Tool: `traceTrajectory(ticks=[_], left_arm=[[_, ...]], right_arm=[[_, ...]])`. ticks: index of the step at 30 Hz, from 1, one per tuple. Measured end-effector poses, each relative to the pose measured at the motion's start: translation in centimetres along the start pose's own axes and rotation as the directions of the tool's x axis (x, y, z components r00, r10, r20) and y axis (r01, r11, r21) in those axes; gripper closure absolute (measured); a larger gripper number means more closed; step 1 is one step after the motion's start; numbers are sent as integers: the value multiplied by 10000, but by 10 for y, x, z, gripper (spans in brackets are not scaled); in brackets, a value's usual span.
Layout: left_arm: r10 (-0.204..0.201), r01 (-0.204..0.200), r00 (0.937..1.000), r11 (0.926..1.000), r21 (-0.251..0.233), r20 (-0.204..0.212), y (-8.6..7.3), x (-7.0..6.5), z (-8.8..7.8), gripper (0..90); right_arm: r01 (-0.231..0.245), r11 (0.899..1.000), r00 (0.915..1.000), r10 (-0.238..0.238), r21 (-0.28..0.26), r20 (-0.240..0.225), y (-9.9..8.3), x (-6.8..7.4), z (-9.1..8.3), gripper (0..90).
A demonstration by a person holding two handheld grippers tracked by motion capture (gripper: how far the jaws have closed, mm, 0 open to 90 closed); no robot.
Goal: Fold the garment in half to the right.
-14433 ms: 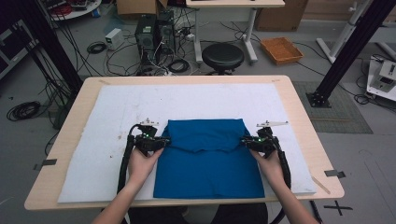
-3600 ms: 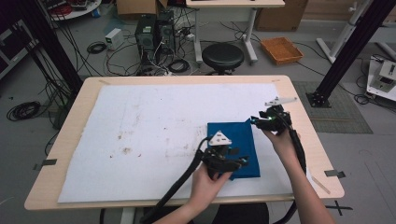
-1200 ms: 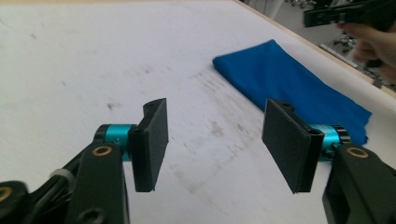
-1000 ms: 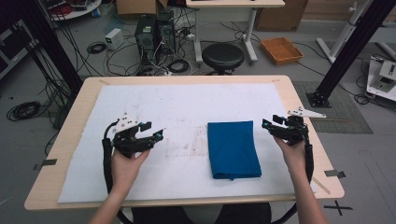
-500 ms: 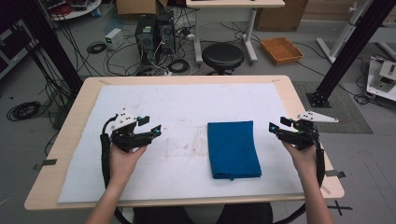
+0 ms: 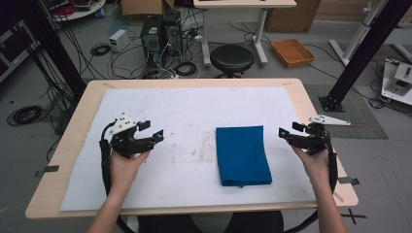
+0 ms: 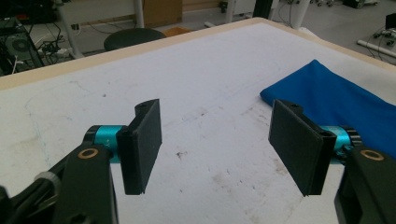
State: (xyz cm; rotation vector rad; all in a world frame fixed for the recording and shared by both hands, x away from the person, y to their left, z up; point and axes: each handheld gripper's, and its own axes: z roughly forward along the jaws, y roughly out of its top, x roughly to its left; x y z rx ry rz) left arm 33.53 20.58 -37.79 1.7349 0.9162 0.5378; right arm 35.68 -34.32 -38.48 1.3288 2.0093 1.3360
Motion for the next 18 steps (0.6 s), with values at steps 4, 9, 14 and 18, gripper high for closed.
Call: traceTrajectory(ticks=[4,9,14,18], left_arm=[[-17,17,10000,10000,-1,-36,-1,0,0,347],[10,-10,10000,10000,40,-37,-1,0,0,347],[-36,36,10000,10000,34,-45,-2,0,1,347],[-10,10,10000,10000,62,-75,-2,0,1,346]], right_arm=[[81,10000,9999,-80,53,-114,0,1,2,271],[110,9999,9999,-109,60,-133,1,2,3,264],[125,9999,9999,-125,29,-61,0,0,2,258],[116,9999,9999,-116,21,-18,0,-3,1,258]])
